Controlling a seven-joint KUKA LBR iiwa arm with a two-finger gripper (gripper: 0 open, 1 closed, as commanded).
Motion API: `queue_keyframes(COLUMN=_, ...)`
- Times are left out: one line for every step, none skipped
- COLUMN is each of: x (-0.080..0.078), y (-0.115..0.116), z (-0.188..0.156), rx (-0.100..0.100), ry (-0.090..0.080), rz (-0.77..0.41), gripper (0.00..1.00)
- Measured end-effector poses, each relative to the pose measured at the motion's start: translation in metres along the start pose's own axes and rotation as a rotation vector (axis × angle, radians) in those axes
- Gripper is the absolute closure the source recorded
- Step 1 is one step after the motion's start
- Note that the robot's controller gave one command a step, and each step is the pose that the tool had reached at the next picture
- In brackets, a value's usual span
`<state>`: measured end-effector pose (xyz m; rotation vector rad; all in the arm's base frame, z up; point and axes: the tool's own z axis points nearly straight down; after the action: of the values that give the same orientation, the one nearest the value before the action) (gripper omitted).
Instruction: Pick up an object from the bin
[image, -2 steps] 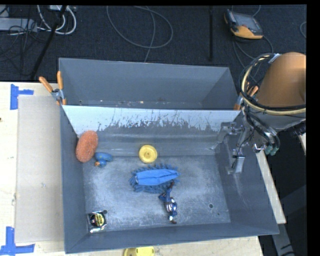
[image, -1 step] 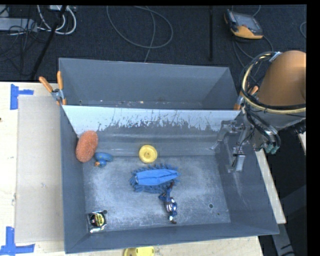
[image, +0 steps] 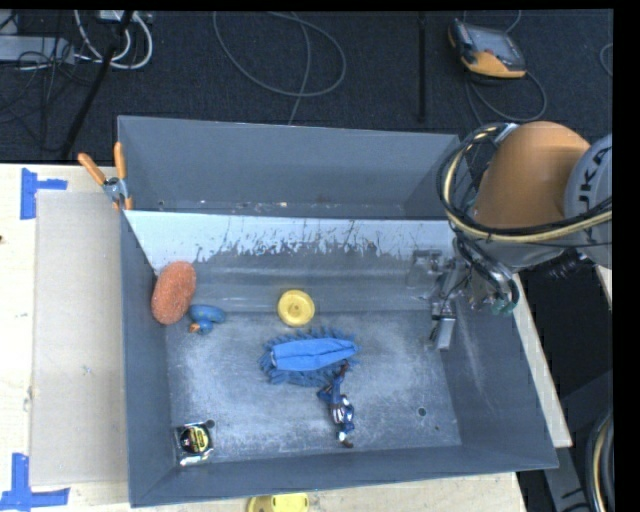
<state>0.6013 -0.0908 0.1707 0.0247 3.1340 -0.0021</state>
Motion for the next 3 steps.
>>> queue_keyframes(x=0.009, y=0.023, z=0.043, rx=-0.003, ry=0.011, rz=0.014, gripper=0.0)
queue_keyframes(x=0.01, y=0.039, z=0.07, rx=-0.001, ry=0.002, rz=0.082, gripper=0.0)
queue_keyframes(x=0.007, y=0.061, z=0.092, rx=-0.002, ry=0.011, rz=0.068, gripper=0.0)
